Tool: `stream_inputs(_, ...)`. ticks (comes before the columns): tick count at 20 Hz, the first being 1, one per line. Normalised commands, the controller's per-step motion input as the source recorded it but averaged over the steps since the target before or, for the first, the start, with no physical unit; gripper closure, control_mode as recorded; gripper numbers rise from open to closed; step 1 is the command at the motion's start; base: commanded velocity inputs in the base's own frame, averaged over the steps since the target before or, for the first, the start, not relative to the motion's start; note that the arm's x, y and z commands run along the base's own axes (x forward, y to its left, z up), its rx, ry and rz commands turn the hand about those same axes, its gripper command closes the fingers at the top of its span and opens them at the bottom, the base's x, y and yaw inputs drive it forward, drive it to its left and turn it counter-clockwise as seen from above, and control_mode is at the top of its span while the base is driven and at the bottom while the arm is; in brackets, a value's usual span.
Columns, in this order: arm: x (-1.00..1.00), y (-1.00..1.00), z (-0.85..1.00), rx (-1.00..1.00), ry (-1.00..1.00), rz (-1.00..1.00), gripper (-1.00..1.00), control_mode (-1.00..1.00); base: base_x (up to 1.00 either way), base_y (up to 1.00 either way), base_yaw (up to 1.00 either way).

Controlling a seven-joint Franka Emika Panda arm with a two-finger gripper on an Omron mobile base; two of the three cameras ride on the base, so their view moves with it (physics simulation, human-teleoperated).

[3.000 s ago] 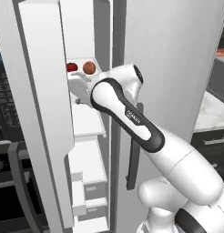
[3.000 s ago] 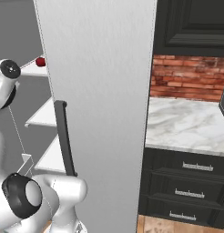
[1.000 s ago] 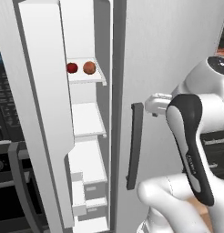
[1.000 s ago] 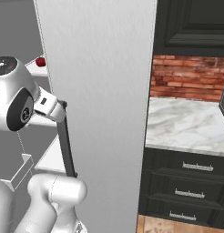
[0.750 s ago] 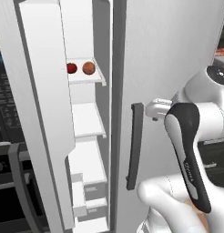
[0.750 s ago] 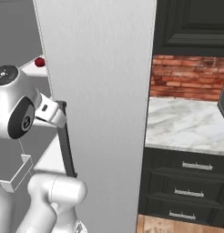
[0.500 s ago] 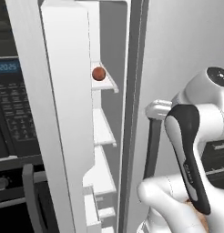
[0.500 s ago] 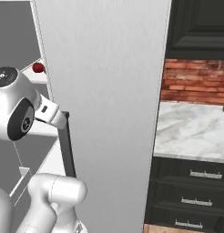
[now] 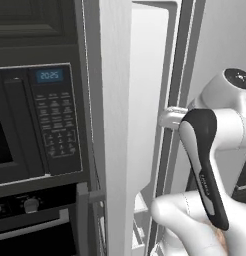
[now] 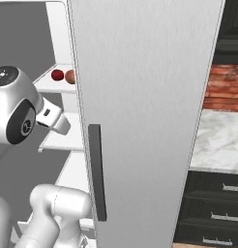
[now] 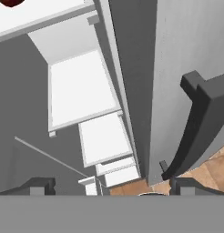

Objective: Take the tomato and onion out of the freezer and place them in the tupperware container on the counter. Then put the tupperware containing the vegetables back in the freezer.

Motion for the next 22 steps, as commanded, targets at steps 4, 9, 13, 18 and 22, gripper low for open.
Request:
stream_inputs(4, 0.00, 0.00, 0.01, 0.05, 0.02, 0.00, -1.00, -1.00, 0.00, 0.05, 0.00)
stream_inputs(9, 0.00, 0.00, 0.26, 0.19, -0.01, 0.00, -1.00, -1.00, 0.00, 0.00, 0.00)
stream_inputs(13, 0.00, 0.00, 0.55, 0.28, -0.08, -0.01, -1.00, -1.00, 0.00, 0.00, 0.00)
stream_inputs(18, 0.20, 0.00, 0.43, 0.26, -0.07, -0.10, -1.00, -1.00, 0.00, 0.00, 0.00)
stream_inputs(22, 0.54, 0.18, 0.23, 0.10, -0.04, -0.10, -1.00, -1.00, 0.00, 0.00, 0.00)
